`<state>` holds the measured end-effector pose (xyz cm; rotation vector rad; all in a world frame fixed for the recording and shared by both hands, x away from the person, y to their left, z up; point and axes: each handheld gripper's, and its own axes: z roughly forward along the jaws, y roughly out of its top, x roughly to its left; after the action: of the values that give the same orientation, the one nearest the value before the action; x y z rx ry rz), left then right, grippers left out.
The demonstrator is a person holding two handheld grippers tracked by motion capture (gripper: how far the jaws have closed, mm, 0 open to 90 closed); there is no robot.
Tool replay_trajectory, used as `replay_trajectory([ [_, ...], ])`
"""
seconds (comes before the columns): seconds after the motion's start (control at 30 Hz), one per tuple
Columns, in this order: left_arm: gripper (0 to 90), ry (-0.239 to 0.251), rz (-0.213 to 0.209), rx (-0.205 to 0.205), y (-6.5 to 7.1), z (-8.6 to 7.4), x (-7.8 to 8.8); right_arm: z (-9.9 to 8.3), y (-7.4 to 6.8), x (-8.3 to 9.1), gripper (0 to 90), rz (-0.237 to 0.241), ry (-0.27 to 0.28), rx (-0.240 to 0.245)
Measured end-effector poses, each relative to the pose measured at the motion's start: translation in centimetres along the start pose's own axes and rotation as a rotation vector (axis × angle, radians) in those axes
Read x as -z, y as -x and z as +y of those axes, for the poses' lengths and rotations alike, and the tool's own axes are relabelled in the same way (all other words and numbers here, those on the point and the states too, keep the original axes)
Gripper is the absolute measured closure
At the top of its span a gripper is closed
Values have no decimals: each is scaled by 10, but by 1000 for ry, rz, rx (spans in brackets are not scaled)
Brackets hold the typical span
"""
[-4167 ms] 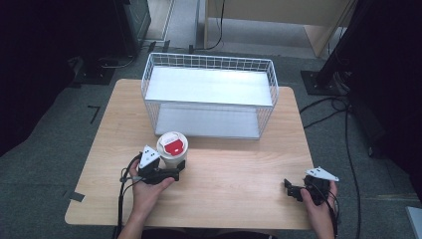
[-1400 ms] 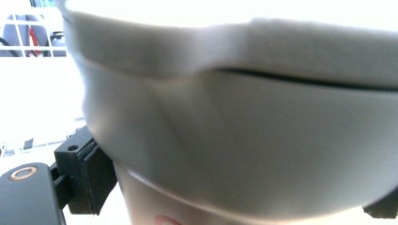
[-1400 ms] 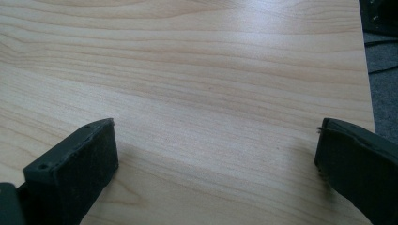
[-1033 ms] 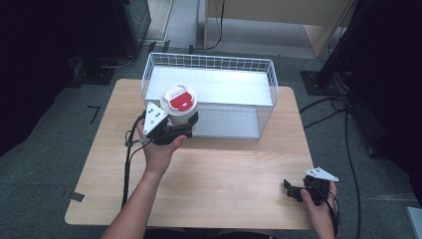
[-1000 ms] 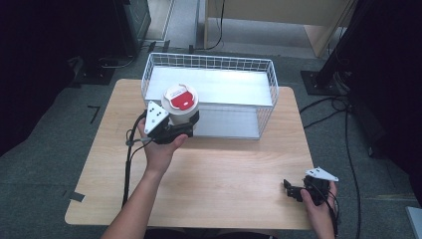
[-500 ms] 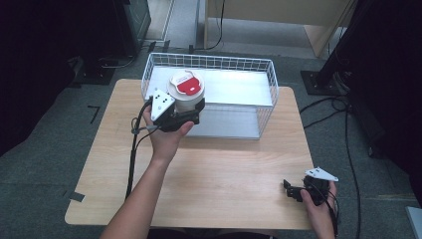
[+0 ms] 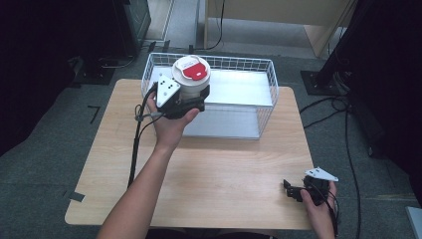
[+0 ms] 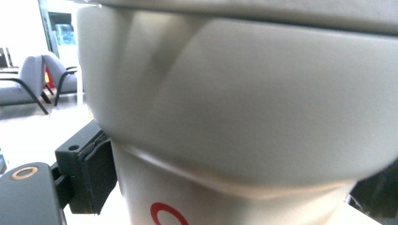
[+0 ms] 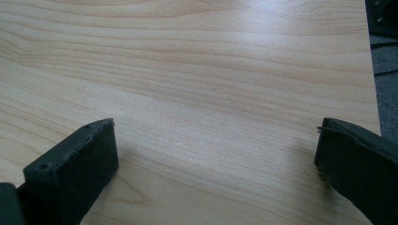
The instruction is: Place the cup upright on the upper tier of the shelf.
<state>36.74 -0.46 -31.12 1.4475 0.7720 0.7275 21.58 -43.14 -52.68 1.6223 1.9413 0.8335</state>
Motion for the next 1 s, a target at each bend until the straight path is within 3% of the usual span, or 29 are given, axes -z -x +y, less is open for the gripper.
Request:
replay_trajectory([
  [0.47,80,15,65,7,-17,6,-40,0,0,0,0,5,1,0],
  [0.7,80,-11,86,53,-27,1,-60,0,0,0,0,5,1,-1],
  [1.0,81,-51,121,67,-31,-6,-74,0,0,0,0,9,1,1],
])
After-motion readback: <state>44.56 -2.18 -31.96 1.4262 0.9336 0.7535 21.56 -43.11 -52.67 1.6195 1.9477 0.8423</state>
